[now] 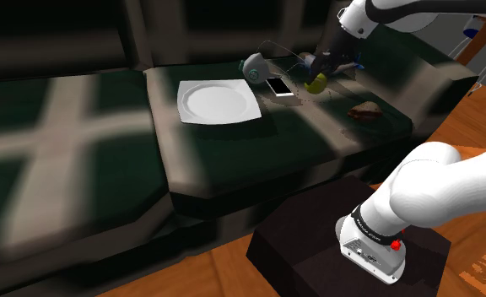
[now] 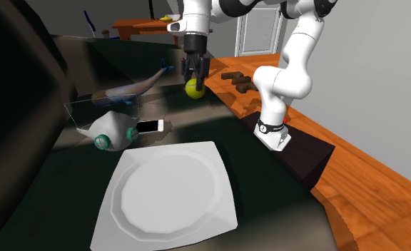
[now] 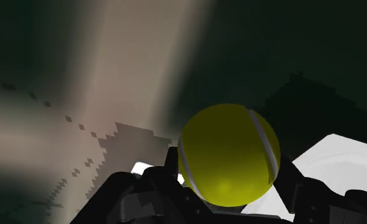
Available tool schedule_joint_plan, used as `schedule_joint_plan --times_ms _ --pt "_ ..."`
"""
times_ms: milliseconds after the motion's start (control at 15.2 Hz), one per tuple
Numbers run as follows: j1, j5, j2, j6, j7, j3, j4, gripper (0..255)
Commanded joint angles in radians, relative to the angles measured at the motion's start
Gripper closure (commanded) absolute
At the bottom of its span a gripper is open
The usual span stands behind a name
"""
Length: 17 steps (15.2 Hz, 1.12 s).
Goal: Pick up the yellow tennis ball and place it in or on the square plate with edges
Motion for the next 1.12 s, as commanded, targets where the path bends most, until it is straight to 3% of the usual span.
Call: schedule_joint_plan --times_ms 0,528,1056 --pt "0.026 0.021 0.046 0.023 0.029 0.022 0.027 255" --pt "0.12 0.097 0.257 0.102 0.147 0.112 0.172 255" --pt "0.187 0.142 0.493 0.13 0.252 0.182 0.391 255"
